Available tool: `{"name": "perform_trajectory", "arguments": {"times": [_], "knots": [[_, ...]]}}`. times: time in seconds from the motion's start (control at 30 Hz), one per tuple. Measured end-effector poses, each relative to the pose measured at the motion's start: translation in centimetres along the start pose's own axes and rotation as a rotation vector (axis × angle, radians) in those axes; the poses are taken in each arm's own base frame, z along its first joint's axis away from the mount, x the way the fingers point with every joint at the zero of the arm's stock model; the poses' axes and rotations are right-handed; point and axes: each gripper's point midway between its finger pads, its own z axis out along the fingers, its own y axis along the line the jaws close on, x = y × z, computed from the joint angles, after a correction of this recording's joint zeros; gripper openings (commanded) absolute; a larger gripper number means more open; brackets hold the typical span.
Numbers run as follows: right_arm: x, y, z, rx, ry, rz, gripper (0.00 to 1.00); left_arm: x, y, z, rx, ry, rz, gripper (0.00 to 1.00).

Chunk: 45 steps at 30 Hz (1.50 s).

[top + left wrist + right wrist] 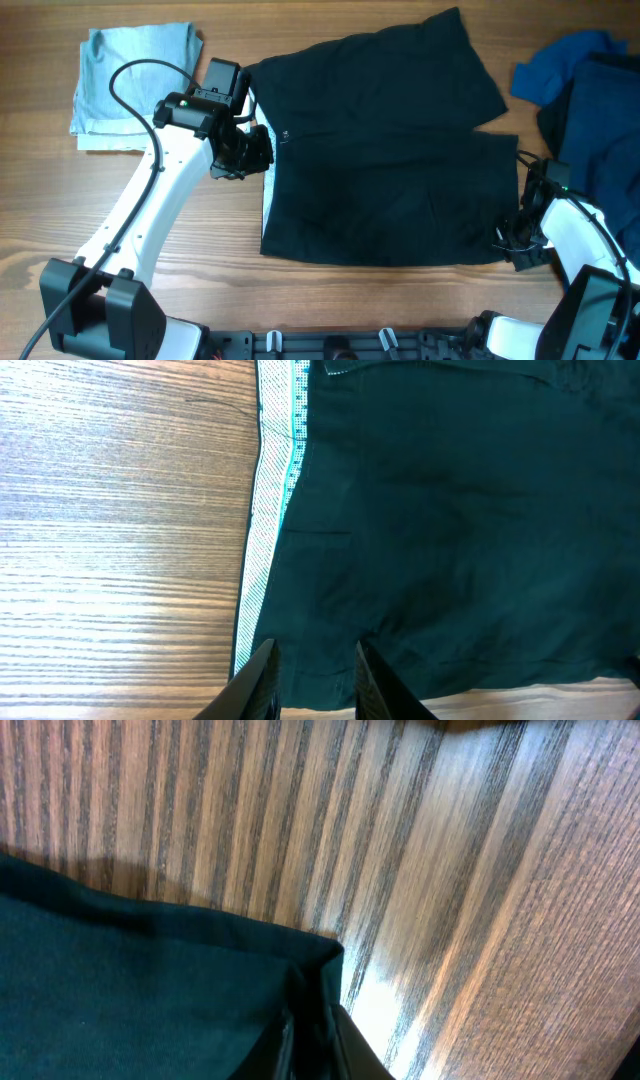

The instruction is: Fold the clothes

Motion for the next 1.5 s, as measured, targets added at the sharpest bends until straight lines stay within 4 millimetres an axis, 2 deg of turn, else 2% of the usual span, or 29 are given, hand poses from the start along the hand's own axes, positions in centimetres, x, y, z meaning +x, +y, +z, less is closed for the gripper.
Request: {"name": "perform_trajectory", "arguments": {"times": [0.07,0.1,0.17,0.2,0.4,0.57,0.7,0.8,0.87,1.07,1.13,1.17,1.37,1.5], "knots": [[0.0,0.0,0.0,0.000,0.002,-0.001,0.26,0.0,0.0,0.0,0.001,-0.002,0.000,0.25],[0.1,0.0,0.0,0.000,0.003,-0.002,0.26,-0.1,0.0,0.0,0.001,-0.003,0.001,0.25],[0.1,0.0,0.1,-0.002,0.002,0.000,0.17,-0.1,0.0,0.0,0.001,-0.003,0.001,0.25],[0.1,0.0,0.2,-0.004,0.000,0.001,0.06,-0.1,0.0,0.0,0.001,-0.003,0.001,0.25],[0.0,0.5,0.5,-0.040,-0.011,0.005,0.04,0.0,0.0,0.0,0.001,-0.002,0.000,0.29],[0.1,0.5,0.5,-0.051,-0.016,0.007,0.04,0.2,0.2,0.0,-0.011,0.007,-0.014,0.04],[0.1,0.5,0.5,-0.051,-0.016,0.007,0.04,0.7,0.5,0.0,-0.024,0.024,-0.030,0.04],[0.1,0.5,0.5,-0.052,-0.017,0.007,0.04,2.7,0.4,0.1,-0.054,0.089,-0.020,0.10],[0.1,0.5,0.5,-0.053,-0.016,0.007,0.04,4.5,0.5,0.0,-0.084,0.148,-0.011,0.11],[0.1,0.5,0.5,-0.054,-0.016,0.007,0.04,7.9,0.5,0.4,-0.145,0.248,-0.003,0.15],[0.1,0.5,0.5,-0.055,-0.016,0.008,0.05,9.1,1.0,1.1,-0.176,0.277,-0.019,0.11],[0.1,0.5,0.5,-0.055,-0.015,0.009,0.05,9.8,1.4,1.7,-0.195,0.293,-0.037,0.04],[0.1,0.5,0.5,-0.058,-0.013,0.013,0.05,13.0,4.0,5.4,-0.276,0.335,-0.195,0.04],[0.1,0.6,0.5,-0.059,-0.013,0.012,0.06,14.1,4.5,7.7,-0.255,0.337,-0.266,0.04]]}}
